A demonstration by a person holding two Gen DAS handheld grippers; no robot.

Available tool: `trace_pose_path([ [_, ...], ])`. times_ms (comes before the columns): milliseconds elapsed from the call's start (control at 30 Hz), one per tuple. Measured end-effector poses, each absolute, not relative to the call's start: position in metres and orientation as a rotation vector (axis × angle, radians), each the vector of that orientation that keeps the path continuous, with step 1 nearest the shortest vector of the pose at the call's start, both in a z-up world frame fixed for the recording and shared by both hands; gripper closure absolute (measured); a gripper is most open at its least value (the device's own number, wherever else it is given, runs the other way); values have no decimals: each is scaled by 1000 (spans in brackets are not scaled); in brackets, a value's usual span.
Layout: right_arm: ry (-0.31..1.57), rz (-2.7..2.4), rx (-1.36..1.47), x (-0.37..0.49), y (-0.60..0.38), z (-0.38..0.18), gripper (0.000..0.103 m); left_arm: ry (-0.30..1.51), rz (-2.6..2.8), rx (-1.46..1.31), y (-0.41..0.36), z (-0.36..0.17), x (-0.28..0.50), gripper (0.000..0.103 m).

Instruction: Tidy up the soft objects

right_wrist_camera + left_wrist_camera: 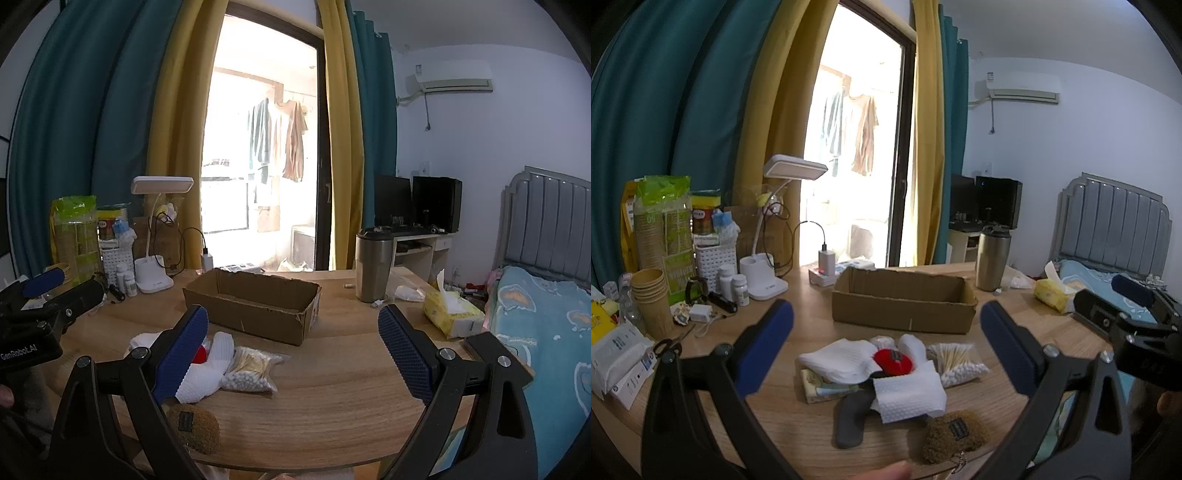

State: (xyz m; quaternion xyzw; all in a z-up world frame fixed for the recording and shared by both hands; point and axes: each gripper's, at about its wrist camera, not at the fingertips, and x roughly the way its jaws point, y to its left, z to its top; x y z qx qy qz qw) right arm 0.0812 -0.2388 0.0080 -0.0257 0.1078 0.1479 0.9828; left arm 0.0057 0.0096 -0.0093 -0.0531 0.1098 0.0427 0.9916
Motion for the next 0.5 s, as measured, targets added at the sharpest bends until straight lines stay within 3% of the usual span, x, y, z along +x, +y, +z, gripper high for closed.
trace_pose_path([
  [500,221,296,-60,85,-239,7,7,221,79,-114,10,-10,8,1],
])
